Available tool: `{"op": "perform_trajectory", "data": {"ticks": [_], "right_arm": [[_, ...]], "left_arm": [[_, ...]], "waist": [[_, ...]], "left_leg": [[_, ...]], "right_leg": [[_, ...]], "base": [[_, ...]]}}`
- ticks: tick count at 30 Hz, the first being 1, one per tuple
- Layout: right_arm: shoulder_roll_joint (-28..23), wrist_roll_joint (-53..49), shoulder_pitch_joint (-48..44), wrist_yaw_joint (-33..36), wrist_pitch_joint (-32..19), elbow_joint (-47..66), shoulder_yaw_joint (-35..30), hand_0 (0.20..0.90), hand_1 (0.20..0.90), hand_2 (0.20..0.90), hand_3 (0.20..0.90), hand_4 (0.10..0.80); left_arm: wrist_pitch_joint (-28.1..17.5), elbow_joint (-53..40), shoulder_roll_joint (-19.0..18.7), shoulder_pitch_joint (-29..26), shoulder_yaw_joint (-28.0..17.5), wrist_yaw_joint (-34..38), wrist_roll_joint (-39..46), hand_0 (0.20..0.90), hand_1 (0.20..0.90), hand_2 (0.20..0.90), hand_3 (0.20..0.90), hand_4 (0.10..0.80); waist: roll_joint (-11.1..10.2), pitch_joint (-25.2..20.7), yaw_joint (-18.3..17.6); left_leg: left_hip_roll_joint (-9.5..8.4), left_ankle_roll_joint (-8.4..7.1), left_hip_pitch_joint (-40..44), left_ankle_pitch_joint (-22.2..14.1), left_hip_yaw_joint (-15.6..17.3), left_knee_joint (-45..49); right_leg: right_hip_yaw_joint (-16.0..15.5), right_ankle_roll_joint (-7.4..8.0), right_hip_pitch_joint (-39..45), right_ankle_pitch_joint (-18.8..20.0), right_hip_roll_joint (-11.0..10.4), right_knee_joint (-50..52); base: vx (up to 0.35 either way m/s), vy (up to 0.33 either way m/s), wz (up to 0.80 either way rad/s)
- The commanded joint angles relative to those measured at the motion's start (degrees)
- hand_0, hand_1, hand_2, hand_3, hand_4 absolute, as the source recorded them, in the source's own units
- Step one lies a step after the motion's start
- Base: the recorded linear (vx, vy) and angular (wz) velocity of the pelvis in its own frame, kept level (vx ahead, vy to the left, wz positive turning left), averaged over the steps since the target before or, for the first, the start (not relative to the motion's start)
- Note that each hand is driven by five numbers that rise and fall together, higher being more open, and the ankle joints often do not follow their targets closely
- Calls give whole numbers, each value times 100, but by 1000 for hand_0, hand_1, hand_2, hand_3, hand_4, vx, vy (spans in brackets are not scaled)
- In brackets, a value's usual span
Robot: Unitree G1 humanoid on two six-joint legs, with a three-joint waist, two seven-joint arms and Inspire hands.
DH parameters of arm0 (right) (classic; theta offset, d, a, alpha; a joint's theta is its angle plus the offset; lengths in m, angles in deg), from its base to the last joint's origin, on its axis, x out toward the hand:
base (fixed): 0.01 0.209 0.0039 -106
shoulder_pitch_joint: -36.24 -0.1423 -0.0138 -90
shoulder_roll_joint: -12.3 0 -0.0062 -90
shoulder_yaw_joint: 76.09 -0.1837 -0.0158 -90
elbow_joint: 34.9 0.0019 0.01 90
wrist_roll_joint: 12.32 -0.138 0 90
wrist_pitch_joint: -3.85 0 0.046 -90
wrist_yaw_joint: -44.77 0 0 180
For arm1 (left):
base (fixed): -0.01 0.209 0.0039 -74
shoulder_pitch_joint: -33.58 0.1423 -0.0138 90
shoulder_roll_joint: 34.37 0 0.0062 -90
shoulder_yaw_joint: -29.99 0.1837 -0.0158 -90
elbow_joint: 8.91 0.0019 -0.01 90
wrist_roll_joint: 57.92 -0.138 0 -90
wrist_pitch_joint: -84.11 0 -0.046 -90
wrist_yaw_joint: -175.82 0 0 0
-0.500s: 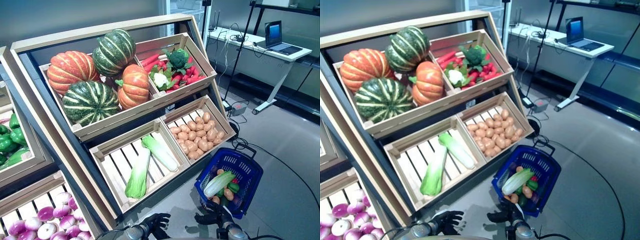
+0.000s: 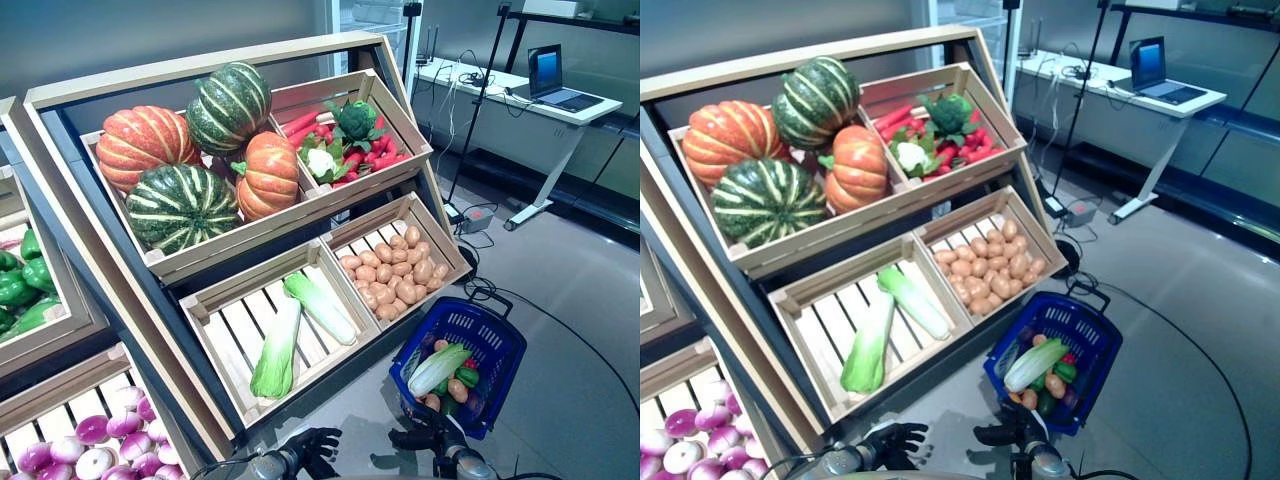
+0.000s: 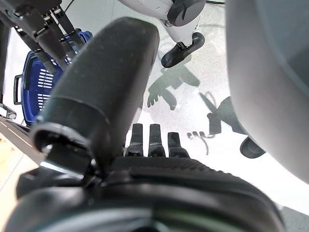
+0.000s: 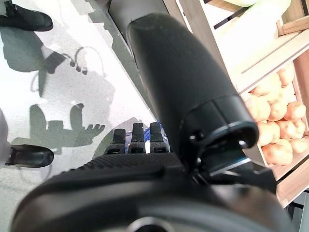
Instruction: Put vegetables into the basket
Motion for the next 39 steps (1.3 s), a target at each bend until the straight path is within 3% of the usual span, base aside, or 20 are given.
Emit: {"op": "perform_trajectory", "data": {"ticks": [1, 4, 7, 9, 17, 21, 22, 26, 28, 31, 34, 39], "right_arm": [[242, -251, -626, -175, -202, -47, -57, 900, 900, 900, 900, 800], [262, -262, -640, -143, -164, -32, -46, 900, 900, 900, 900, 800], [237, -311, -659, -126, -95, 14, 3, 900, 900, 900, 900, 800], [189, -333, -650, -109, -17, 112, 37, 900, 900, 900, 900, 800], [-20, -625, -548, 18, 88, 530, -108, 900, 900, 900, 900, 800], [-15, -661, -370, 48, -53, 625, -307, 900, 900, 900, 900, 800], [-3, -673, -300, 75, -105, 680, -359, 900, 900, 900, 900, 800], [-19, -620, -122, 188, -212, 1003, -406, 900, 900, 900, 900, 800], [-60, -592, -62, 198, -357, 1282, -387, 900, 900, 900, 900, 800], [-179, -286, 1, 311, -679, 1904, -307, 900, 900, 900, 900, 800], [-453, 90, -96, 547, -877, 2863, -144, 900, 900, 900, 900, 800], [-984, 419, -483, 813, -1218, 3880, -106, 900, 900, 900, 900, 800]], "left_arm": [[-312, 212, 7, -484, 87, -96, 46, 900, 900, 900, 900, 800], [-453, 196, 12, -504, 95, -64, -13, 900, 900, 900, 900, 800], [-1362, -182, -66, -540, 213, -213, 272, 900, 900, 900, 900, 800], [-1517, -646, -192, -590, 275, -288, 510, 900, 900, 900, 900, 800], [-1524, -3258, -985, -779, -16, -701, 2030, 900, 900, 900, 900, 800], [-1768, -3956, -1229, -702, -503, 247, 1715, 900, 900, 900, 900, 800], [-1761, -4092, -1311, -691, -693, 923, 1338, 900, 900, 900, 900, 800], [-1504, -4338, -1503, -703, -1225, 2316, 262, 900, 900, 900, 900, 800], [-1164, -4575, -1647, -790, -1436, 3047, -582, 900, 900, 900, 900, 800], [-660, -4593, -1735, -943, -1617, 3576, -999, 900, 900, 900, 900, 800], [-308, -4386, -1769, -1259, -1602, 4050, -1108, 900, 900, 900, 900, 800], [-312, -3921, -1871, -1754, -1516, 4641, -959, 900, 900, 900, 900, 800]], "waist": [[-168, 266, 48], [-166, 272, 40], [-152, 303, 10], [-138, 328, -7], [-81, 384, 26], [-80, 360, 66], [-86, 348, 78], [-124, 322, 119], [-149, 329, 126], [-183, 420, 86], [-234, 712, 30], [-291, 1260, -71]], "left_leg": [[-117, 178, 69, -394, 58, 48], [-120, 179, 65, -395, 60, 48], [-128, 165, 62, -398, 84, 48], [-129, 157, 63, -399, 97, 48], [-125, 155, 65, -410, 131, 48], [-127, 158, 64, -418, 148, 48], [-131, 157, 67, -426, 145, 48], [-148, 154, 70, -430, 116, 48], [-147, 151, 70, -420, 111, 48], [-135, 151, 50, -397, 135, 140], [-92, 131, -382, -526, 83, 850], [81, 102, -1396, -979, 22, 2342]], "right_leg": [[-54, -161, 192, -233, -35, 61], [-45, -165, 182, -232, -32, 64], [9, -160, 165, -243, -26, 69], [33, -158, 165, -247, -20, 67], [20, -159, 170, -211, -37, 31], [-14, -155, 180, -199, -57, 18], [-34, -154, 190, -202, -61, 13], [-85, -170, 224, -224, -58, 12], [-103, -183, 223, -236, -55, 41], [-97, -207, 159, -297, -70, 233], [45, -282, -237, -497, -130, 845], [313, -360, -1189, -955, -294, 2191]], "base": [[0, 0, 0], [0, 0, 0], [0, 0, 0], [-8, 16, -1], [0, 10, -1], [16, 4, 0], [36, -1, -1], [50, -10, 0], [50, -12, 2], [15, -4, 2], [-95, -13, 0], [-193, 15, 1]]}}
